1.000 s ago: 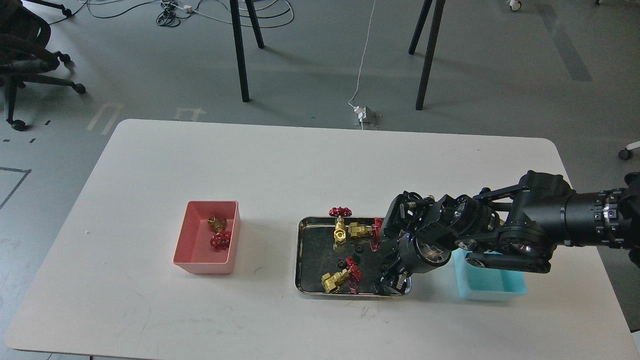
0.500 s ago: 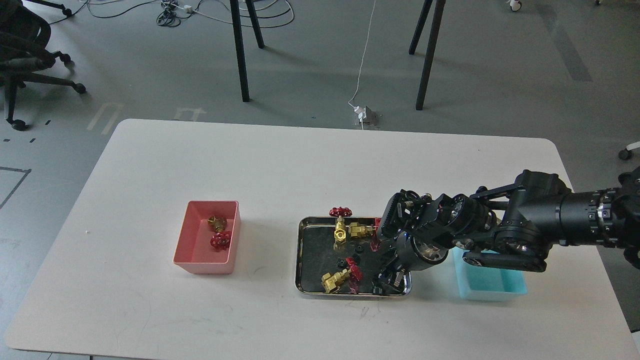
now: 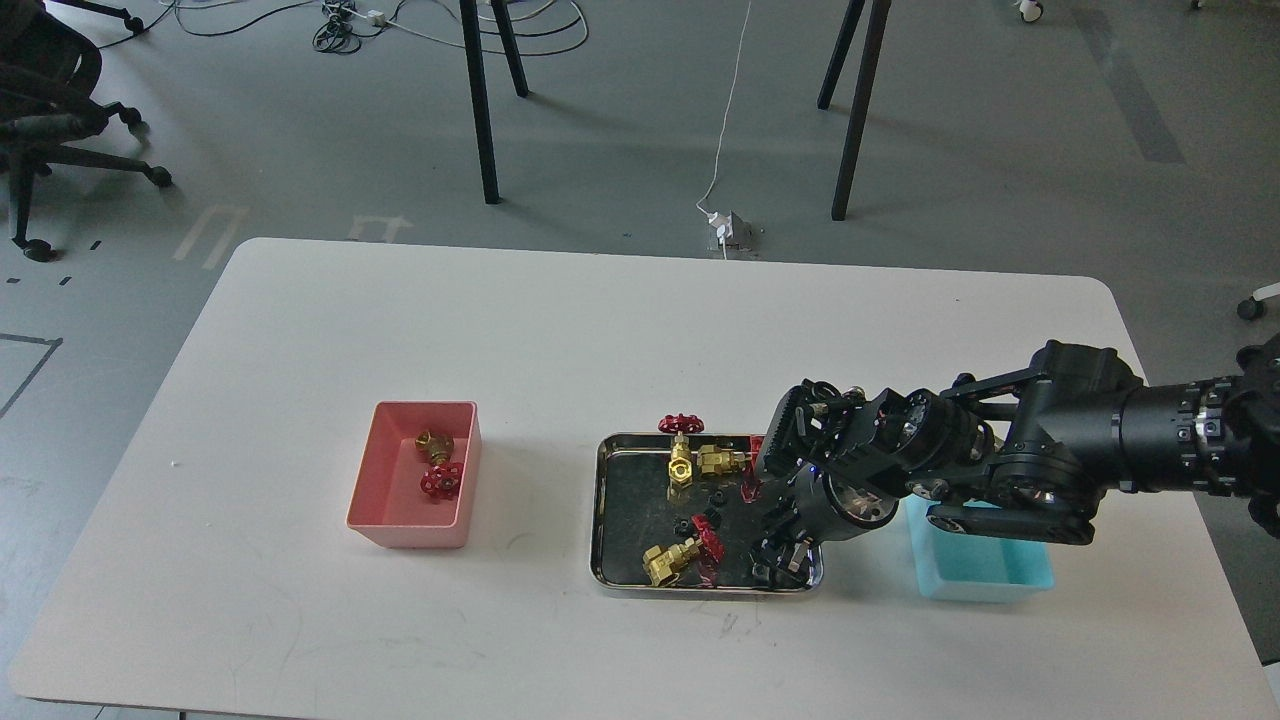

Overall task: Place valve in pink box and gear in blue box
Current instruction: 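Lower the right gripper onto a small dark gear and grasp it, then carry the gear over the light-blue box and release it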

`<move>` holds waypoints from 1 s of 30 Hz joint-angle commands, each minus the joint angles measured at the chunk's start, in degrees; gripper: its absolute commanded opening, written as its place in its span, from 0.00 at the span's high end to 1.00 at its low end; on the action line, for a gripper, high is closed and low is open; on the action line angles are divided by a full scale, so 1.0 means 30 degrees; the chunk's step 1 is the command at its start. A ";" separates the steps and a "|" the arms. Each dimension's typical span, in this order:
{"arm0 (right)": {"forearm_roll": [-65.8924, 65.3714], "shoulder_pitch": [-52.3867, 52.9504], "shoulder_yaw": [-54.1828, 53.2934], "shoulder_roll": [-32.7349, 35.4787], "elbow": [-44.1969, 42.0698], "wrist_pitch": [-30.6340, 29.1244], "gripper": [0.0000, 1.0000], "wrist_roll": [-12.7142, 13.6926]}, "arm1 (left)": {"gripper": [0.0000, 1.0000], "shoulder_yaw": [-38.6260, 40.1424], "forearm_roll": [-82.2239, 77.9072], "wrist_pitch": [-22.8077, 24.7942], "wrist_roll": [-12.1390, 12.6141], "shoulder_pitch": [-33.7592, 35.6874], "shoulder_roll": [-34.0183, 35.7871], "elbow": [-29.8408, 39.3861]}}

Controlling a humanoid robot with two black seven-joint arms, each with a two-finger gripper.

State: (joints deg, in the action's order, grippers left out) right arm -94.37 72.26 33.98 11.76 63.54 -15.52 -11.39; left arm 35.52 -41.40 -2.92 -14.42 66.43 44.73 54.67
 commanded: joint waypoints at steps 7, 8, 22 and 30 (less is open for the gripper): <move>0.0079 0.0172 0.0275 0.0063 0.0089 -0.0042 0.84 0.0018 | 0.01 -0.0005 0.0000 0.0006 0.0001 -0.0025 0.0236 0.0001; 0.0109 0.0260 0.0246 0.0121 0.0176 -0.0042 0.85 0.0018 | 0.01 -0.0005 0.0000 0.0006 0.0001 0.0004 0.0236 0.0001; 0.1632 0.4038 -0.0311 0.8722 0.7407 -0.0452 0.85 -0.0011 | 0.01 -0.0181 -0.0029 0.0006 0.0001 -0.0025 0.0265 -0.0321; 0.1428 0.3428 -0.0282 1.6611 1.0050 -0.0716 0.84 -0.0217 | 0.01 -0.0210 0.0000 0.0006 0.0001 -0.0142 0.0440 -0.0351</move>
State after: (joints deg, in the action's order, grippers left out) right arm -89.71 84.05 32.97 55.76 92.48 -17.63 -12.01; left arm 34.90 -41.48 -2.85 -14.42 66.26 45.73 53.64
